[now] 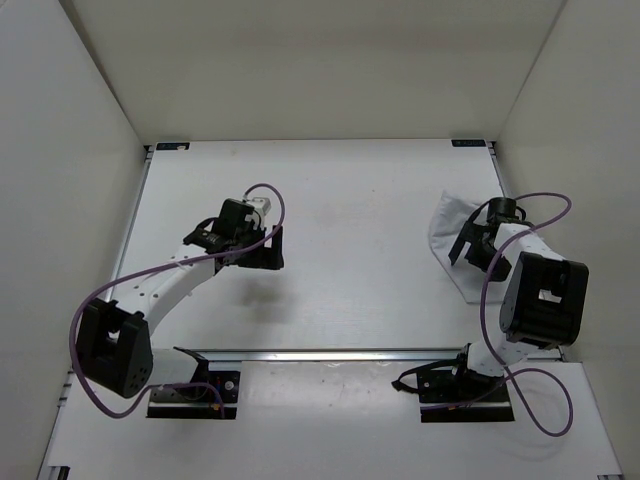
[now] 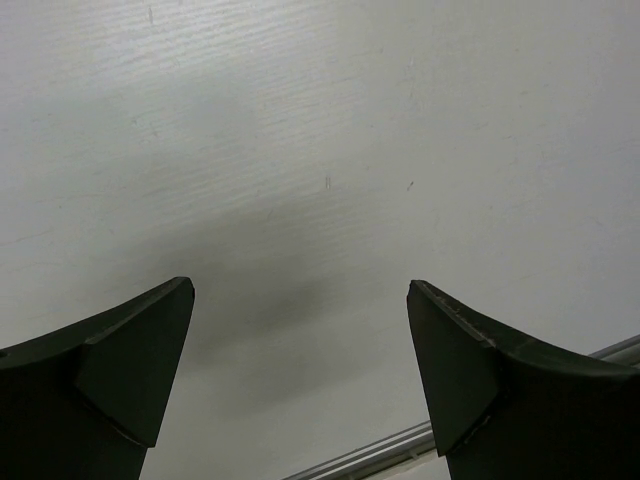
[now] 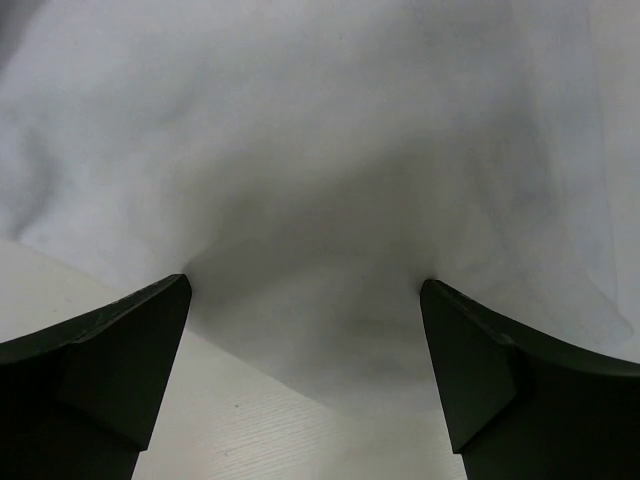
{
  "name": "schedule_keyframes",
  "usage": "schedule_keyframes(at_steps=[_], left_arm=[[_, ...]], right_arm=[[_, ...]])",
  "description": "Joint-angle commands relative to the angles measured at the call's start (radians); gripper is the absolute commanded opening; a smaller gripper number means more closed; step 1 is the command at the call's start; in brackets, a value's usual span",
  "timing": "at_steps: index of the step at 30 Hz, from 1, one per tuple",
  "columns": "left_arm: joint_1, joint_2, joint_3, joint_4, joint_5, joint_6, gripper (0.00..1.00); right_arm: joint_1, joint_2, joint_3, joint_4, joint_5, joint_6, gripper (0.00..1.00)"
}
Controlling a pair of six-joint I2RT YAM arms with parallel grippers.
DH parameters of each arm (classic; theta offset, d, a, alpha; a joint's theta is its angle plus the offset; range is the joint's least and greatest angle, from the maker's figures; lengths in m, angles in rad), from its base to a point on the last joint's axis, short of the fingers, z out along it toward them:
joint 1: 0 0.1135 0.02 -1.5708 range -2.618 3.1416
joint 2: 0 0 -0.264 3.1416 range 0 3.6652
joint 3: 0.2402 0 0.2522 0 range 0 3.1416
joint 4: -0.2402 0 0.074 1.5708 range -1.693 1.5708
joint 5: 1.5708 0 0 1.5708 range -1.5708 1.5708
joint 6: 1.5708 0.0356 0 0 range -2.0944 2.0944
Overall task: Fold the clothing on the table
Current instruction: Grab the skirt from the pile
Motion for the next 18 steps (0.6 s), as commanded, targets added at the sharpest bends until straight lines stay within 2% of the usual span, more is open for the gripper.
schedule_keyframes(at_steps=[1, 5, 6, 8, 9, 11, 12, 16, 18], left_arm=[[0.016, 0.011, 0.100, 0.013, -0.018, 0.008, 0.98], [0.030, 0.040, 0.157, 0.026, 0.019, 0.011, 0.99], [0.025, 0.063, 0.167, 0.022, 0.019, 0.016, 0.99], [0.010, 0.086, 0.185, 0.013, 0.015, 0.020, 0.99], [0.004, 0.091, 0.197, 0.008, 0.013, 0.023, 0.98], [-0.013, 0.100, 0.202, -0.003, 0.014, 0.023, 0.99], [-0.018, 0.098, 0.211, -0.004, 0.013, 0.019, 0.98], [-0.007, 0.092, 0.208, -0.018, 0.021, 0.017, 0.98], [0.004, 0.082, 0.210, -0.029, 0.016, 0.014, 0.99]], right_arm=[[-0.016, 0.022, 0.025, 0.026, 0.020, 0.032, 0.96], [-0.023, 0.023, -0.001, 0.045, 0.008, 0.041, 0.94], [-0.036, 0.016, -0.014, 0.067, 0.002, 0.031, 0.86], [-0.054, 0.016, -0.043, 0.119, -0.055, 0.029, 0.79], [-0.065, 0.026, -0.047, 0.131, -0.102, 0.029, 0.72], [-0.063, 0.057, -0.039, 0.145, -0.135, 0.034, 0.47], [-0.059, 0.077, -0.015, 0.138, -0.133, 0.031, 0.38], [-0.002, 0.151, 0.054, 0.099, -0.080, -0.012, 0.17], [0.018, 0.174, 0.096, 0.070, -0.066, -0.028, 0.01]])
